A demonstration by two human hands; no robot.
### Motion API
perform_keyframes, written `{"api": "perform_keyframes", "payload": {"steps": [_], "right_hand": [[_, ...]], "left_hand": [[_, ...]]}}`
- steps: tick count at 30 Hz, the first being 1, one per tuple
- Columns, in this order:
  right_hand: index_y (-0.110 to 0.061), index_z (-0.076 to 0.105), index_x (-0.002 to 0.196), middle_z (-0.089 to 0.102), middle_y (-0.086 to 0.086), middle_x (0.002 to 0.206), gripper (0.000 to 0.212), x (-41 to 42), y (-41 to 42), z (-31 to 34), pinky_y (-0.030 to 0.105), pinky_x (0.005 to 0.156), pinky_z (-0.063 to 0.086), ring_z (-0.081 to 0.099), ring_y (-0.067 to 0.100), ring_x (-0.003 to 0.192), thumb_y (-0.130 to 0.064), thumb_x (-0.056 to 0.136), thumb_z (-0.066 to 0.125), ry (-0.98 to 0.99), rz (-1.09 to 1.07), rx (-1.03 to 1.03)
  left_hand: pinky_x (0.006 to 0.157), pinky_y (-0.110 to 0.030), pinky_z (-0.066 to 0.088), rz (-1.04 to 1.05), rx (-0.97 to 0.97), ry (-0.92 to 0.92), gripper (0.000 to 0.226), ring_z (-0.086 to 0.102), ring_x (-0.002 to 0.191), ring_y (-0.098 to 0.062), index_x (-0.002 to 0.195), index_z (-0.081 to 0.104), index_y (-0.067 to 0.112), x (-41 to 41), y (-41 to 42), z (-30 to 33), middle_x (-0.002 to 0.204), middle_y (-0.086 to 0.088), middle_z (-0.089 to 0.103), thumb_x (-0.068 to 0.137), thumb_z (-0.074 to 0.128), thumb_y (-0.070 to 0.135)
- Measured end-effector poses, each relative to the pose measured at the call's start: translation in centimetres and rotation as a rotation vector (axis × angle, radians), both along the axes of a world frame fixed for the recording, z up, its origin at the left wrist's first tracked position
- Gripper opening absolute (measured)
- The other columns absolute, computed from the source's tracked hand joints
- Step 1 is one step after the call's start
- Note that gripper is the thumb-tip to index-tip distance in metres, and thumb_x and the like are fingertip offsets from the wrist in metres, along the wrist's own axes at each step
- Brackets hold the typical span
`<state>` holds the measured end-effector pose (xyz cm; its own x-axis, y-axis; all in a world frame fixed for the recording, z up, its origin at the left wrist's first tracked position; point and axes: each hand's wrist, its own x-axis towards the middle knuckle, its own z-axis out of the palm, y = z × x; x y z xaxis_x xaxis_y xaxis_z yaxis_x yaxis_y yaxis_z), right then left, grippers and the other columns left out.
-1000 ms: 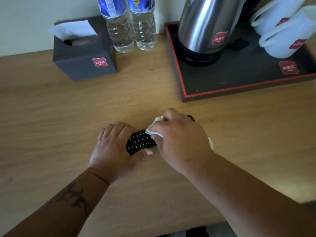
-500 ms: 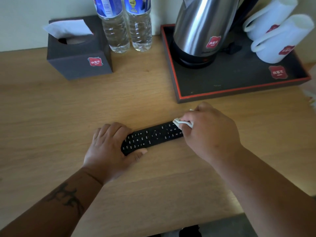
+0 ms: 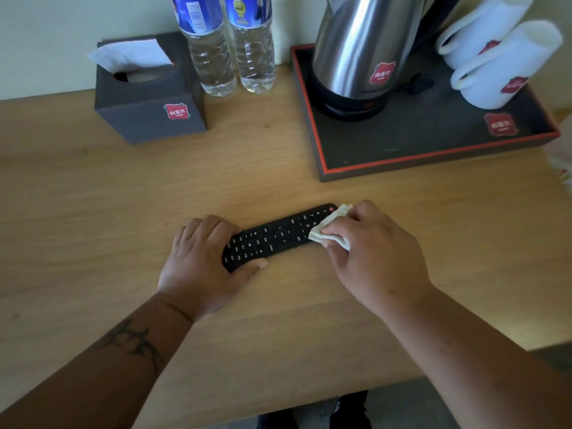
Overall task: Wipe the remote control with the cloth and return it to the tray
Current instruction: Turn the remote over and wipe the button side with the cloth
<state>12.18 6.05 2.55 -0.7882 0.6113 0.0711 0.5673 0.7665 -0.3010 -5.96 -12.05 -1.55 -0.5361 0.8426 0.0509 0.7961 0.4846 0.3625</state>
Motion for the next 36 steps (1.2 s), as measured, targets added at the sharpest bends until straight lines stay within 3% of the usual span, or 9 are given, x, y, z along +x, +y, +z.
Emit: {"api": "perform_keyframes", "payload": {"steps": [8,12,16,19,21,24,28,32,36], "right_hand": [[-0.036,0.070,0.110,0.049,-0.006,0.096,0.023,0.1,0.4,0.1,0.027,0.060,0.040,0.054,0.018,0.072,-0.041,0.089,0.060,-0.098,-0.196,-0.150],[-0.037,0.069,0.114,0.051,-0.004,0.103,0.025,-3.0,-0.6,1.0,0.028,0.068,0.046,0.060,0.020,0.080,-0.039,0.091,0.059,-0.057,-0.131,-0.303],[-0.037,0.064,0.124,0.057,-0.001,0.125,0.032,-5.6,-0.8,1.4,0.031,0.089,0.048,0.061,0.021,0.108,-0.038,0.093,0.058,-0.058,-0.040,-0.456],[-0.037,0.059,0.129,0.064,-0.008,0.126,0.038,-5.2,0.4,2.2,0.032,0.094,0.048,0.059,0.016,0.113,-0.038,0.091,0.061,-0.030,-0.019,-0.436],[-0.037,0.059,0.126,0.067,-0.012,0.118,0.036,-4.3,1.2,2.8,0.032,0.086,0.049,0.060,0.016,0.107,-0.038,0.090,0.062,-0.033,-0.001,-0.358],[-0.039,0.059,0.118,0.068,-0.013,0.103,0.027,-3.1,2.4,2.9,0.030,0.071,0.046,0.061,0.017,0.092,-0.039,0.091,0.061,-0.057,0.029,-0.159],[-0.039,0.060,0.120,0.067,-0.011,0.109,0.026,-2.1,3.6,1.8,0.033,0.077,0.046,0.057,0.019,0.099,-0.038,0.095,0.053,-0.077,0.019,-0.107],[-0.037,0.061,0.127,0.060,-0.008,0.114,0.035,-1.6,3.1,0.2,0.033,0.072,0.045,0.055,0.020,0.099,-0.044,0.093,0.055,-0.144,0.102,-0.013],[-0.039,0.066,0.116,0.060,-0.008,0.104,0.026,-2.9,3.2,1.8,0.030,0.065,0.046,0.059,0.020,0.088,-0.041,0.093,0.056,-0.091,0.073,-0.034]], "left_hand": [[0.099,-0.042,0.040,0.342,-0.040,-0.080,0.060,0.048,0.108,-0.024,0.117,0.053,0.018,2.2,-0.4,1.9,0.113,0.000,0.054,0.079,0.058,0.064],[0.093,-0.038,0.046,0.424,-0.131,-0.247,0.070,0.050,0.114,-0.020,0.136,0.035,0.027,4.6,-0.3,3.9,0.125,0.004,0.047,0.079,0.061,0.058],[0.079,-0.032,0.051,0.337,-0.101,-0.426,0.085,0.059,0.097,-0.007,0.145,0.013,0.042,6.8,0.0,4.8,0.115,0.019,0.052,0.077,0.061,0.059],[0.079,-0.025,0.051,0.215,-0.087,-0.526,0.081,0.057,0.093,0.004,0.146,0.012,0.048,6.7,0.0,5.0,0.105,0.026,0.056,0.081,0.059,0.058],[0.092,-0.025,0.047,0.146,-0.080,-0.396,0.074,0.051,0.106,0.004,0.147,0.018,0.045,5.5,0.0,5.2,0.117,0.025,0.054,0.085,0.057,0.054],[0.113,-0.035,0.019,-0.016,-0.055,0.051,0.079,0.027,0.137,-0.015,0.149,0.026,0.032,2.0,1.1,4.9,0.146,0.007,0.038,0.080,0.057,0.057],[0.120,-0.044,-0.003,-0.212,-0.270,0.106,0.096,-0.003,0.150,-0.016,0.152,0.013,0.035,-2.1,3.0,3.7,0.161,0.008,0.014,0.075,0.047,0.081],[0.118,-0.043,0.014,-0.226,-0.206,0.042,0.084,0.030,0.139,-0.020,0.144,0.039,0.031,-1.8,2.6,2.6,0.142,0.007,0.046,0.080,0.032,0.084],[0.108,-0.039,0.026,-0.107,-0.072,0.049,0.075,0.046,0.121,-0.021,0.135,0.053,0.028,-0.7,1.0,1.2,0.125,0.006,0.057,0.080,0.043,0.079]]}}
